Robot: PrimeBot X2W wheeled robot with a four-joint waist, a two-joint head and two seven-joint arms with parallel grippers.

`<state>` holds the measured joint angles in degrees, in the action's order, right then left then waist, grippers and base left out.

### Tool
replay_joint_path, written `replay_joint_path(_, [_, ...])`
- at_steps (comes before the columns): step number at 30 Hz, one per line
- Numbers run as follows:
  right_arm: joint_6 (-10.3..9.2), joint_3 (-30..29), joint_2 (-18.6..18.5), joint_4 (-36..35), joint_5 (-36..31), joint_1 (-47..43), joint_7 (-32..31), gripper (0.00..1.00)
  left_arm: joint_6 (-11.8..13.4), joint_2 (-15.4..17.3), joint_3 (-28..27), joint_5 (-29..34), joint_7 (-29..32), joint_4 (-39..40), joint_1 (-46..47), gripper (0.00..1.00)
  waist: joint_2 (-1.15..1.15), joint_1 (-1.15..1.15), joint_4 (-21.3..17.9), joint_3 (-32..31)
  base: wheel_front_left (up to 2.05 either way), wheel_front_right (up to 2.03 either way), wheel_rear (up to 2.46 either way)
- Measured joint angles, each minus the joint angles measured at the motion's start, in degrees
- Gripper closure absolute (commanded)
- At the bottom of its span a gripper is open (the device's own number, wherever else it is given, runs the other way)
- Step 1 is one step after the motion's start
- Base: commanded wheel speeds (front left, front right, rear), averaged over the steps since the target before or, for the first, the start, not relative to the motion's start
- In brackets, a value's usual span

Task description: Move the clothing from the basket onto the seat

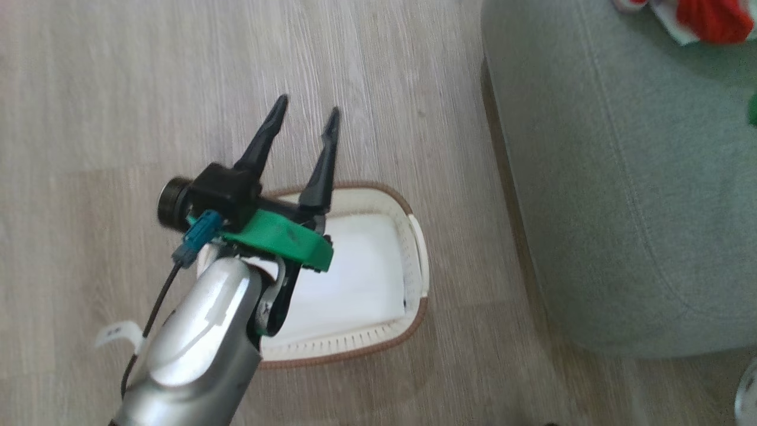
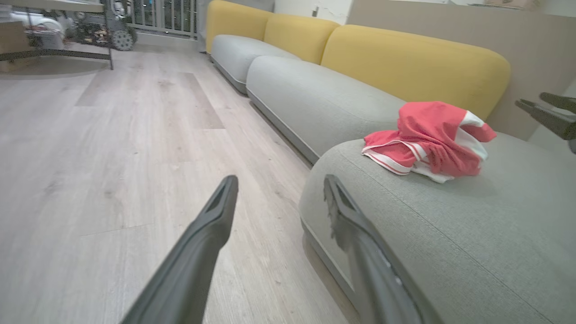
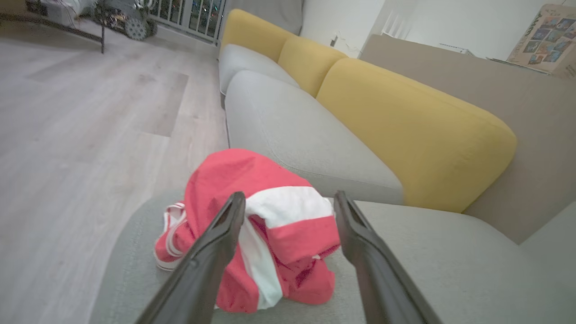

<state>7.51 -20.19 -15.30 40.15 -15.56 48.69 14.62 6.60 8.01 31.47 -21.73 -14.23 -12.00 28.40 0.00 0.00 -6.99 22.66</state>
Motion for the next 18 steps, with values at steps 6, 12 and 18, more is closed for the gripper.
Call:
replay_joint_path(6, [0.0,3.31,3.5,-2.7,5.68,-5.27,0.0,0.0,2.22,-0.41,-4.61,-1.34,-0.05,-1.54,-4.95,0.0,0.0,0.0,1.18,-5.93,0.0,0.0,0.0])
replay_joint_path(12, [0.0,7.17,7.91,-7.35,10.69,-14.81,0.0,0.0,3.55,0.19,-10.73,-2.2,-0.05,-1.9,-13.02,0.0,0.0,0.0,3.51,-12.43,0.0,0.0,0.0])
replay_joint_path(18, [0.0,9.62,11.49,-11.67,14.77,-24.58,0.0,0.0,3.42,0.37,-14.95,-2.68,-0.05,-1.44,-20.79,0.0,0.0,0.0,5.74,-17.43,0.0,0.0,0.0])
